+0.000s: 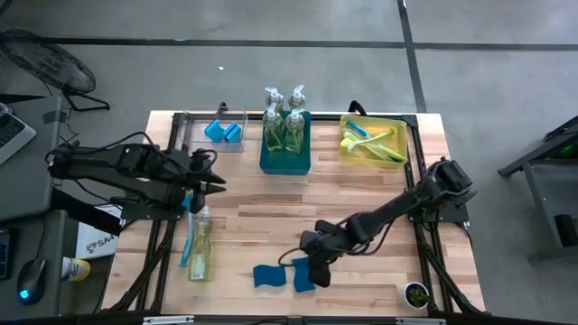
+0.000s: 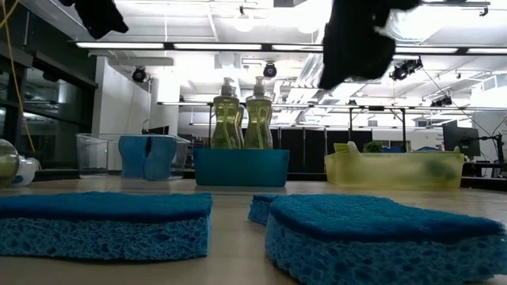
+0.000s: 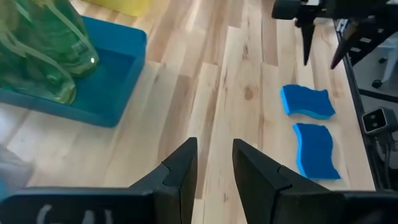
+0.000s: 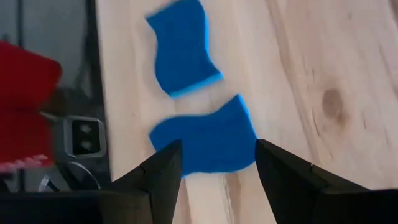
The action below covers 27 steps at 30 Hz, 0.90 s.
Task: Pick & Place Kitchen Sink Supplies
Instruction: Put the blue sponge into the transparent bin
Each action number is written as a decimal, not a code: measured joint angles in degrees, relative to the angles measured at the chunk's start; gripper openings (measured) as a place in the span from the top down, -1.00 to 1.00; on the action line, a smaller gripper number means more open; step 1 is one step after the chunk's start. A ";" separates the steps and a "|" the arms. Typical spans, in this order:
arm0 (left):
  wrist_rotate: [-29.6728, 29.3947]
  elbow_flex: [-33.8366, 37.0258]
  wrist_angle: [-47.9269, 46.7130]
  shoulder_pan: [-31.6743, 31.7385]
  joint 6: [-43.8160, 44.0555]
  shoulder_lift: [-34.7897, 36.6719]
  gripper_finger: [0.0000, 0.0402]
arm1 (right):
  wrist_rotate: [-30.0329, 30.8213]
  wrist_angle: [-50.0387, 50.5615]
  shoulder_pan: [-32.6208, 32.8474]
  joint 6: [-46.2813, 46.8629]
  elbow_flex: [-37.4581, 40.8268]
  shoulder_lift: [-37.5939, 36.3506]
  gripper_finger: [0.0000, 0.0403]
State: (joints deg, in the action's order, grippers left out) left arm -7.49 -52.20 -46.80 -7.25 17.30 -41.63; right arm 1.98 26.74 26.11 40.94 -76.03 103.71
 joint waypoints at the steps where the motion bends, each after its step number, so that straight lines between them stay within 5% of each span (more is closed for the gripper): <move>1: -0.02 0.40 0.21 -0.37 0.23 0.02 0.51 | 0.02 0.02 0.16 -0.19 0.00 0.82 0.03; 27: -0.61 1.00 0.43 -1.41 1.71 -0.13 0.51 | 0.92 -1.13 0.16 -0.30 -0.07 12.23 0.04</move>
State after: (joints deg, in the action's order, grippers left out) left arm -8.10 -51.20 -46.37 -8.67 19.01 -41.76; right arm 2.91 25.62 26.26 40.64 -76.09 115.94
